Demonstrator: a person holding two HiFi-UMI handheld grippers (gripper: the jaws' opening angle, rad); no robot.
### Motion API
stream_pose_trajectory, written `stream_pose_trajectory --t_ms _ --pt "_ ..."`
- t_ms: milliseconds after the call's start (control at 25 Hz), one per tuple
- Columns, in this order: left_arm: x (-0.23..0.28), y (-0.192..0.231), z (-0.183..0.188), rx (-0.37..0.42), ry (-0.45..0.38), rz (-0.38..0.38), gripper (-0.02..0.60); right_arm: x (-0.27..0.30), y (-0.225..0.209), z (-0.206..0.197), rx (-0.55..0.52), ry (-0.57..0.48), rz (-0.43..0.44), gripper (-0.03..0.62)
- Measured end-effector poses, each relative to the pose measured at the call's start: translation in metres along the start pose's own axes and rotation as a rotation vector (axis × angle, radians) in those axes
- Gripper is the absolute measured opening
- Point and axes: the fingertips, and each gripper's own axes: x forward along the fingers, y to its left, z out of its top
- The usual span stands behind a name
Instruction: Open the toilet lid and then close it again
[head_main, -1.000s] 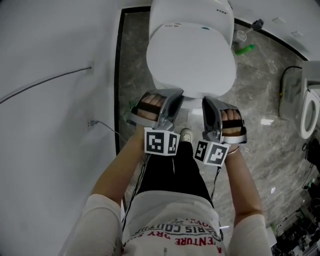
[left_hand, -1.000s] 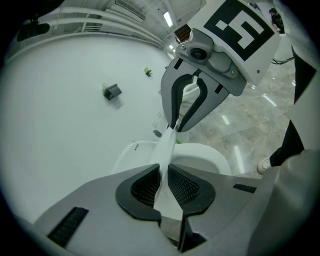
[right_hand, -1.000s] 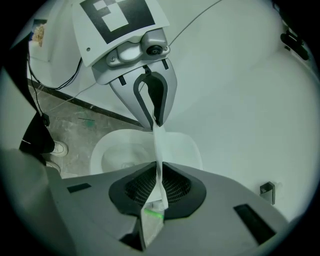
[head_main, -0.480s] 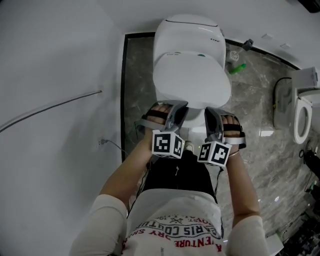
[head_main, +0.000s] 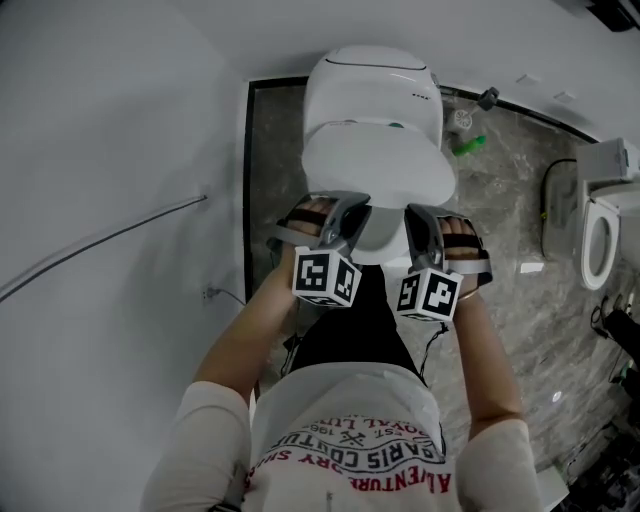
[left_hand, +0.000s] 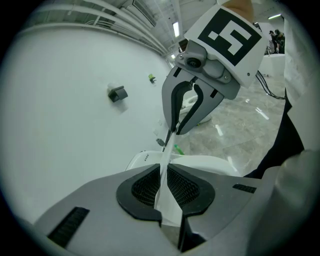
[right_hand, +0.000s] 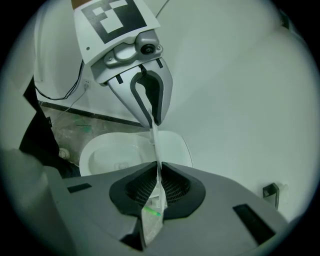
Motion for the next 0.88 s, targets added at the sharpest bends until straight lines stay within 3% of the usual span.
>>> stream_pose_trajectory --t_ms 240,880 --pt "0.008 0.028 0.009 -0.031 0.002 -0.014 0.051 0.013 -0.029 -0.003 -0.023 0.017 0.059 0.032" --pt "0.038 0.125 0.02 -0.069 0.047 0.009 0.049 0.042 -0.126 0.001 0.008 -0.076 0.118 0.028"
